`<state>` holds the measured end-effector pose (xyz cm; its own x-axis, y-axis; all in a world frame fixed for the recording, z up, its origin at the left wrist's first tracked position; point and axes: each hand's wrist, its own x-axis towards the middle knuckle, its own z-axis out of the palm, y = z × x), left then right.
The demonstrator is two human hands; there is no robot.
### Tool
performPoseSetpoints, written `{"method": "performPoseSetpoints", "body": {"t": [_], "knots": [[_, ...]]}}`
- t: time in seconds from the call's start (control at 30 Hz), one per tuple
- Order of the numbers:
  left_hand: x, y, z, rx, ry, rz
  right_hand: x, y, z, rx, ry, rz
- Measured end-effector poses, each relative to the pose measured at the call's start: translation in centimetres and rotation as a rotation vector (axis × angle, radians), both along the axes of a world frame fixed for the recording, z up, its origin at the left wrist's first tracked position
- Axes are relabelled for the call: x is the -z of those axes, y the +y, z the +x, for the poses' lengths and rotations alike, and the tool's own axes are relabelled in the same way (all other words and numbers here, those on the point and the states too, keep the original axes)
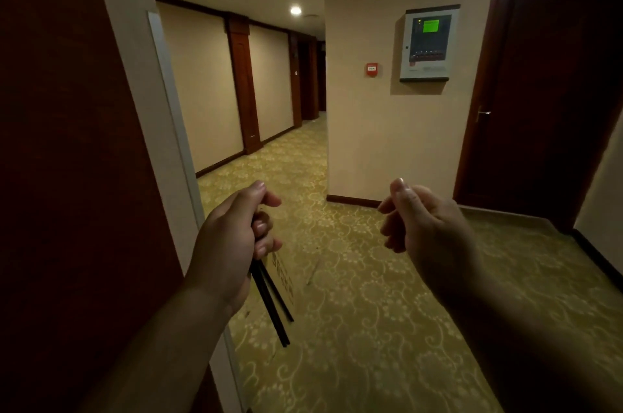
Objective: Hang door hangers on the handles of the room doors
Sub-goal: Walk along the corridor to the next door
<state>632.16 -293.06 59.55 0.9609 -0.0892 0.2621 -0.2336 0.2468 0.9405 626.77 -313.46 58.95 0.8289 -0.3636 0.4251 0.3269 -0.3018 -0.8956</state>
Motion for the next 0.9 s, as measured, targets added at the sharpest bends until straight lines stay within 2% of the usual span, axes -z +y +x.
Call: {"method": "performPoseSetpoints", "body": {"t": [0.33,0.6,0.77,0.9], "knots": [[-1.1,-7.9,10.8,-0.123,-0.008,-0.037,-1.3,-9.1,15.1,-0.187,0.000,0.054],[-0.9,-9.8,19.9,-0.191,0.025,-0.058,-1.1,-10.3,26.2,-0.306,-0.006,0.028],[0.5,-9.5,28.3,-0.226,0.019,-0.083,-0.1,-11.0,34.2,-0.313,0.000,-0.051],[0.4,-9.9,36.2,-0.258,0.043,-0.126,-1.5,-12.1,41.7,-0.314,-0.008,-0.036]]}}
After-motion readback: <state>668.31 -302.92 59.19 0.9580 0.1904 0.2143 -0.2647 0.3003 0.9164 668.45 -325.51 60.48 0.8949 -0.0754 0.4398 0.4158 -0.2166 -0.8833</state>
